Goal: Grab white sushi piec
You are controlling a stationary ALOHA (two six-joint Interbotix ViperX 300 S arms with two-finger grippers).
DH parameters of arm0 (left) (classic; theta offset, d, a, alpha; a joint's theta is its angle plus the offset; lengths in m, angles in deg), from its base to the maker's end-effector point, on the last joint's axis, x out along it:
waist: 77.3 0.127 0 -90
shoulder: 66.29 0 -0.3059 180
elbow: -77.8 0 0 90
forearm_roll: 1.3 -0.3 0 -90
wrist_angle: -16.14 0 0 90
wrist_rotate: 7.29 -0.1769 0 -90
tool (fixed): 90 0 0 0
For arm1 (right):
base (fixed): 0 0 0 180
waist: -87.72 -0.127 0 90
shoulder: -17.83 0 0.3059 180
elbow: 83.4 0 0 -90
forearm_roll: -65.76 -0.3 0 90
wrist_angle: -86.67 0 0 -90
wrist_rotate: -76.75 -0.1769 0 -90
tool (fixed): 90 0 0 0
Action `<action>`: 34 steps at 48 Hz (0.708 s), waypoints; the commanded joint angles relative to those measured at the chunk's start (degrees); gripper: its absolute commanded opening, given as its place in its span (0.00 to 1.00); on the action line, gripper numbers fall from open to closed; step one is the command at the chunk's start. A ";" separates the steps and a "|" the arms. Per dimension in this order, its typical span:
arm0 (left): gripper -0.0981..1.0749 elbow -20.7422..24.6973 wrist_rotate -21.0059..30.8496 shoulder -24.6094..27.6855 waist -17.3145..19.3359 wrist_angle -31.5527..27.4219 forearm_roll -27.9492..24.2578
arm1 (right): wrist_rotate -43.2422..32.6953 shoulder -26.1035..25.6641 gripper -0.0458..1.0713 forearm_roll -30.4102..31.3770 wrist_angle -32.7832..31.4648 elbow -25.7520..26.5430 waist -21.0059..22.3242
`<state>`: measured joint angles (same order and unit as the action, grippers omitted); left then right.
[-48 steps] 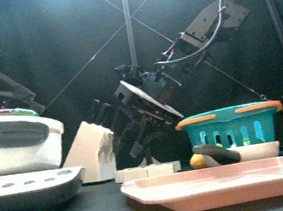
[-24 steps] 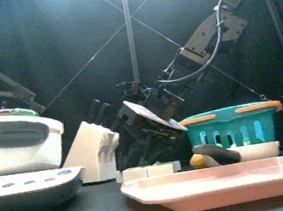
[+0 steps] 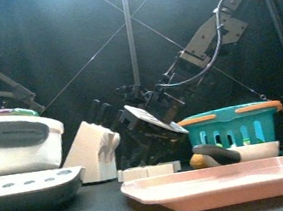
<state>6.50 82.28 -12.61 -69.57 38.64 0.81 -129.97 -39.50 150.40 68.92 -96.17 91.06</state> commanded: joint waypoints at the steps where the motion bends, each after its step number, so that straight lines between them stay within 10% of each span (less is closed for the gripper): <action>1: 0.88 0.53 -0.09 0.09 -0.09 0.26 -0.09 | -0.26 -1.76 0.62 -0.26 0.18 0.53 0.35; 34: 0.88 0.62 -0.09 0.09 -0.09 0.35 -0.09 | -0.26 -5.98 0.58 -3.52 0.09 2.20 -0.97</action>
<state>6.50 82.28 -12.70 -69.57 38.64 0.81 -130.15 -42.40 147.67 69.09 -95.73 90.62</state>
